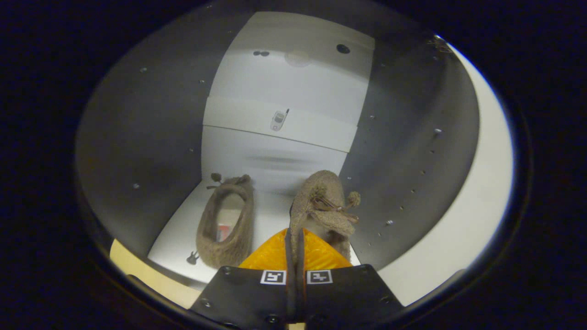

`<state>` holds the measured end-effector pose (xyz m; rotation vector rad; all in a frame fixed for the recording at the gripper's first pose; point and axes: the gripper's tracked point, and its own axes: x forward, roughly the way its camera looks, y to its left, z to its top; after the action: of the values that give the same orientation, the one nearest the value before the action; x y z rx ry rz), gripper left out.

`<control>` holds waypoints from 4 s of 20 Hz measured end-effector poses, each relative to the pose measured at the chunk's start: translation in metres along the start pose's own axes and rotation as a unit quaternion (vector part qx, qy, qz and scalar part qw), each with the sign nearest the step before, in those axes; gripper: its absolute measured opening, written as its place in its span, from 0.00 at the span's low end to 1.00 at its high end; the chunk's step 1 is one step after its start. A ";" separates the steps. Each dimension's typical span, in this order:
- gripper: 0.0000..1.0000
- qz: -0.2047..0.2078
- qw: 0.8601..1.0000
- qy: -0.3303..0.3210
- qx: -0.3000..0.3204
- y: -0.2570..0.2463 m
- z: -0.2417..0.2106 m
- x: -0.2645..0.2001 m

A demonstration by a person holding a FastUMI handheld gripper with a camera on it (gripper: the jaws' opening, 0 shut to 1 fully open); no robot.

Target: Open the shoe cabinet door, grab the shoes and put them into the shoe cabinet, then close the shoe cabinet door.

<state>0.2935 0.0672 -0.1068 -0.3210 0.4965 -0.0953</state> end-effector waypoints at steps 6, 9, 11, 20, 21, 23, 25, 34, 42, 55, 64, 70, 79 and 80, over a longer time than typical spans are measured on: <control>0.02 0.025 0.999 0.010 -0.022 0.019 0.006 0.058; 0.02 0.035 0.999 0.013 -0.012 0.022 0.004 0.072; 0.02 0.030 0.999 0.009 -0.008 0.020 0.006 0.073; 0.13 0.017 0.999 -0.007 0.035 0.006 0.016 0.049; 0.16 0.013 0.999 -0.011 0.037 0.003 0.019 0.047; 0.20 0.016 0.999 -0.017 0.046 0.002 0.023 0.039; 0.33 0.014 0.998 -0.022 0.051 -0.001 0.027 0.031; 0.78 0.032 0.989 -0.106 0.095 -0.016 0.059 -0.064; 0.98 0.051 0.970 -0.189 0.144 -0.039 0.048 -0.232; 0.97 -0.090 0.961 -0.181 0.189 -0.205 -0.057 -0.457; 0.96 -0.110 0.954 -0.206 0.190 -0.369 -0.083 -0.445; 0.96 -0.025 0.958 -0.214 0.188 -0.386 -0.073 -0.378; 0.94 0.078 0.957 -0.219 0.175 -0.349 -0.053 -0.328; 0.94 0.083 0.956 -0.220 0.175 -0.347 -0.053 -0.328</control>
<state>-0.0242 -0.2212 0.1102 0.0523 0.0576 0.0537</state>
